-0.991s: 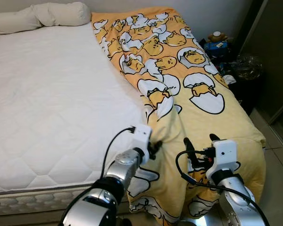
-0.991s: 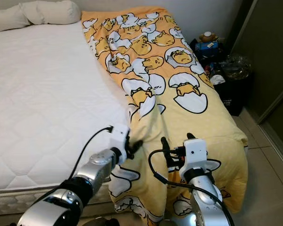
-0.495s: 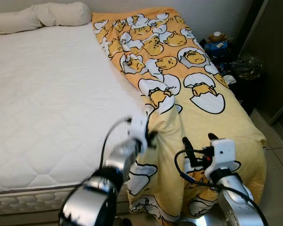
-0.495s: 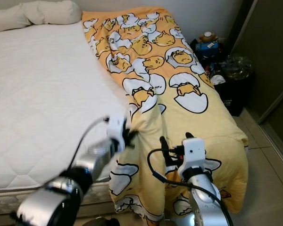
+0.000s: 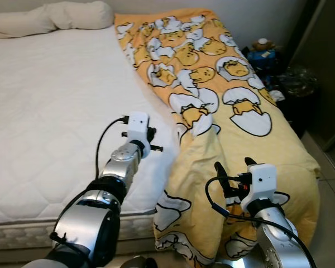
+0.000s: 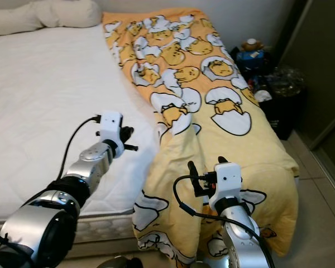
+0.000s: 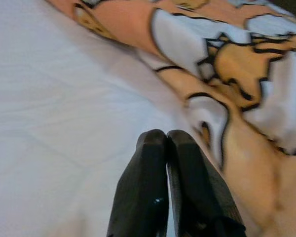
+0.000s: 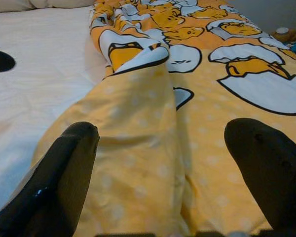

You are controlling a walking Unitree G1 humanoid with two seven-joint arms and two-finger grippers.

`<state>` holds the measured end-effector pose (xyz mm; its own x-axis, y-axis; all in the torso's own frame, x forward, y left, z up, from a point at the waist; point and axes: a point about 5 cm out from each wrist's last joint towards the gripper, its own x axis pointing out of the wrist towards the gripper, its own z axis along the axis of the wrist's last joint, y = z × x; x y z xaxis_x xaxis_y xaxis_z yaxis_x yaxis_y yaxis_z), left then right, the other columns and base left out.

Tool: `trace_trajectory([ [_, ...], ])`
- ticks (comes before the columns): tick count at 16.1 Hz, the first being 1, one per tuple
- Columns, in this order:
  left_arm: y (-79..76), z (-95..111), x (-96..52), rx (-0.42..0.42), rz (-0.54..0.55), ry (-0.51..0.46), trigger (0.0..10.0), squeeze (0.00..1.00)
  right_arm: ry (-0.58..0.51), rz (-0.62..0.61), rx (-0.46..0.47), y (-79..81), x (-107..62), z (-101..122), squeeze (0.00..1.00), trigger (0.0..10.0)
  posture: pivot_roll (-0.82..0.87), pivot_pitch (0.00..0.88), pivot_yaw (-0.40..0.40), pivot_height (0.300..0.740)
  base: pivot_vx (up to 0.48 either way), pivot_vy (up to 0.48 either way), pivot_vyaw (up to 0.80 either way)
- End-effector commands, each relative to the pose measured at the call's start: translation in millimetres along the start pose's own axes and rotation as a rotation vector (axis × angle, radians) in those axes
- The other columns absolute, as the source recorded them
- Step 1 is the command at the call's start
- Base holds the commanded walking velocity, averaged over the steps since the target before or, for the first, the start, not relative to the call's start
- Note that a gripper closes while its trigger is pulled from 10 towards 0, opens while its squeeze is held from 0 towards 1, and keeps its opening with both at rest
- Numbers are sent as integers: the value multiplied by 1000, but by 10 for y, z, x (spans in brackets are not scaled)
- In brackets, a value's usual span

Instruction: Clean up the room

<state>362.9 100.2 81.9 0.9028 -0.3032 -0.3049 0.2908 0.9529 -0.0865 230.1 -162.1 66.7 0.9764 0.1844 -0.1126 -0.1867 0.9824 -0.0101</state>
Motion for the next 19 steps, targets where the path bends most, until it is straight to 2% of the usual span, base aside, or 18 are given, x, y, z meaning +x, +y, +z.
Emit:
trace_trajectory([
  [1,-164,13,20,75,-79,-15,3451,0,7,12,0,19,16,-4,0,10000,-237,35,69,736,0,0,0],
  [2,-264,-18,10,101,-124,-33,10000,1000,6,11,0,20,14,-3,0,10000,-239,37,70,736,0,0,0],
  [3,-423,-23,-18,120,-194,-95,10000,1000,3,6,2,13,4,1,0,10000,-239,39,69,736,0,0,0],
  [5,-492,-20,-40,122,-232,-128,10000,1000,1,3,3,-1,-9,-3,0,10000,-236,40,69,736,0,0,0],
  [8,-465,-55,-46,192,-225,-114,10000,1000,-7,13,5,-2,2,12,0,10000,-232,38,66,736,0,0,0],
  [16,-493,-97,-36,148,-301,-32,10000,1000,21,45,-3,-28,-46,-38,0,10000,-236,27,68,736,0,0,0],
  [19,-401,-91,-51,155,-257,-59,10000,1000,10,60,8,-6,-24,-29,0,10000,-231,17,68,736,0,0,0],
])
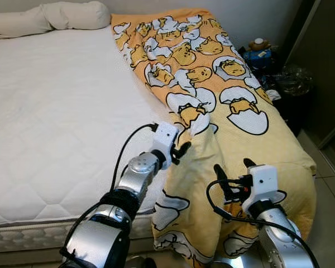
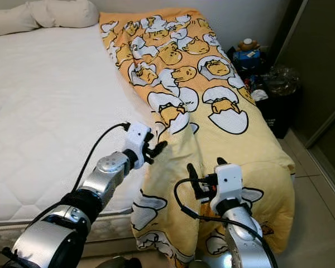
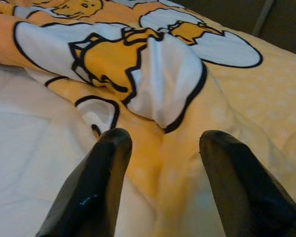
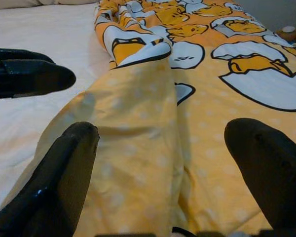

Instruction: Clean up the room

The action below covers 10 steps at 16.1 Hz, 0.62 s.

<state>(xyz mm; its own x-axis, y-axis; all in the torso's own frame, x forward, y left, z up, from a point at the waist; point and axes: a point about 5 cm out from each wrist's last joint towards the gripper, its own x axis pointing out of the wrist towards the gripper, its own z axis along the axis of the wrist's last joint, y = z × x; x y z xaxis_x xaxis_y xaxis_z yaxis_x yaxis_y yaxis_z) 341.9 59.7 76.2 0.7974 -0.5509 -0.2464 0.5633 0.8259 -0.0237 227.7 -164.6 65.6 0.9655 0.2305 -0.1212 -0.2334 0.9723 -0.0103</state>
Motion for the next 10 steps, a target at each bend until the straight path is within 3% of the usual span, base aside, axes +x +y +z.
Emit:
trace_trajectory([
  [1,42,20,-12,14,17,-12,10000,1000,2,12,13,13,4,-15,0,10000,-231,17,68,736,0,0,0],
  [5,22,-40,-8,-48,1,32,10000,1000,6,33,7,-13,18,-19,0,10000,-225,0,56,736,0,0,0],
  [10,-23,-78,-5,-21,-42,66,10000,1000,2,44,8,-7,40,-12,0,10000,-225,0,55,736,0,0,0],
])
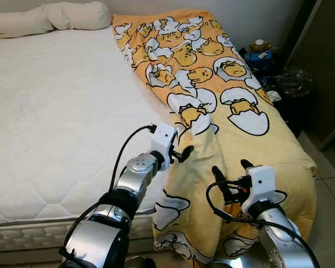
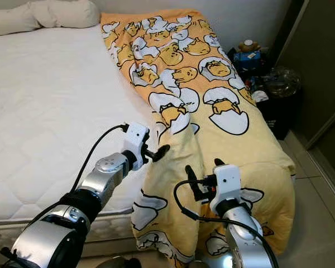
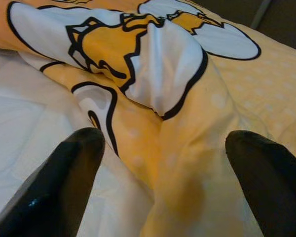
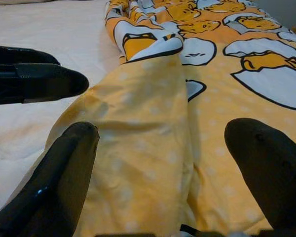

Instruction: Clean up the room

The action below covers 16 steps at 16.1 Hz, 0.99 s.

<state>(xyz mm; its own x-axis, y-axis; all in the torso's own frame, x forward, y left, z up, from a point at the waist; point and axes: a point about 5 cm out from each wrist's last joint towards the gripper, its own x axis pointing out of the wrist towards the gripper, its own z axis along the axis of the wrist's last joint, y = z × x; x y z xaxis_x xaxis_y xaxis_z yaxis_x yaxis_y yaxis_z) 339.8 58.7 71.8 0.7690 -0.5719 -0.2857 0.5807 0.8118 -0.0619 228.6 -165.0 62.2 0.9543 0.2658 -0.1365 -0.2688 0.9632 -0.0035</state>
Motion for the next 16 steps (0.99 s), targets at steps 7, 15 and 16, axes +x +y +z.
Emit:
trace_trajectory([
  [7,-78,-67,17,-17,-73,70,10000,1000,-14,15,5,7,10,31,0,10000,-235,9,56,736,0,0,0],
  [15,-378,-213,68,-20,-212,168,10000,0,-8,14,6,16,-8,25,0,10000,-251,31,59,736,0,0,0],
  [16,-377,-226,72,3,-183,169,10000,0,-6,13,5,12,-14,23,0,10000,-251,31,59,736,0,0,0],
])
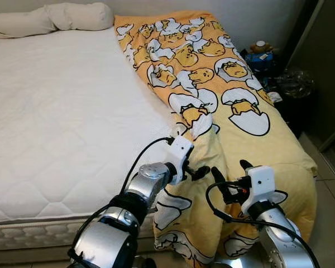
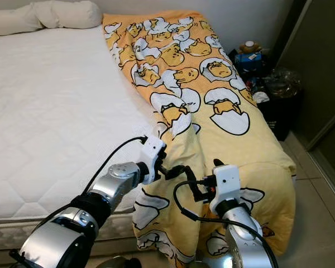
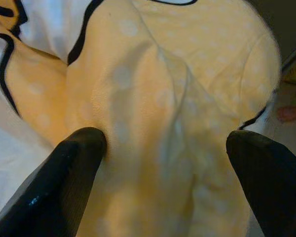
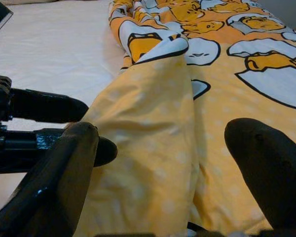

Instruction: Clean up the room

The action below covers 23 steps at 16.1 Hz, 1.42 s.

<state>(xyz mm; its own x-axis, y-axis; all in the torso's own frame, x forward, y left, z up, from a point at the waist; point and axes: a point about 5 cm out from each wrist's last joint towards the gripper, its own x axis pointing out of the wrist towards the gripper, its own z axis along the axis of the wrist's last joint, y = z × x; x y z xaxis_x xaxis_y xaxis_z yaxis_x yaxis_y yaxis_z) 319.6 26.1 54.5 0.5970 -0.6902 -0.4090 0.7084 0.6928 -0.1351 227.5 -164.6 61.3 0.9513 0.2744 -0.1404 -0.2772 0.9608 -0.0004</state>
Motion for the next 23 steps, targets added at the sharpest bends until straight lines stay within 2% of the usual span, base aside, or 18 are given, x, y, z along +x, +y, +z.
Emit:
trace_trajectory([
  [1,-6,-57,4,25,37,17,10000,0,-9,2,3,3,-11,29,0,10000,-251,31,59,736,0,0,0],
  [4,13,-60,-3,67,135,-25,10000,0,-8,0,3,12,-15,27,0,10000,-254,33,61,736,0,0,0],
  [7,5,-74,-22,179,245,-80,10000,0,-12,1,2,20,-3,38,0,10000,-259,34,64,736,0,0,0],
  [11,-252,-364,57,61,116,55,10000,0,-8,6,2,46,-15,29,0,10000,-258,41,63,736,0,0,0],
  [15,-391,-422,103,-10,70,70,10000,0,-2,18,4,85,-61,24,0,10000,-266,67,58,736,0,0,0],
  [16,-407,-427,107,-37,59,69,0,0,3,19,2,80,-75,15,0,10000,-269,68,57,736,0,0,0],
  [18,-423,-392,116,-54,42,42,0,0,6,17,1,65,-78,13,0,10000,-273,69,56,736,0,0,0],
  [23,-296,-254,120,-115,122,-13,0,0,6,12,-4,48,-60,25,0,10000,-276,64,57,736,0,0,0],
])
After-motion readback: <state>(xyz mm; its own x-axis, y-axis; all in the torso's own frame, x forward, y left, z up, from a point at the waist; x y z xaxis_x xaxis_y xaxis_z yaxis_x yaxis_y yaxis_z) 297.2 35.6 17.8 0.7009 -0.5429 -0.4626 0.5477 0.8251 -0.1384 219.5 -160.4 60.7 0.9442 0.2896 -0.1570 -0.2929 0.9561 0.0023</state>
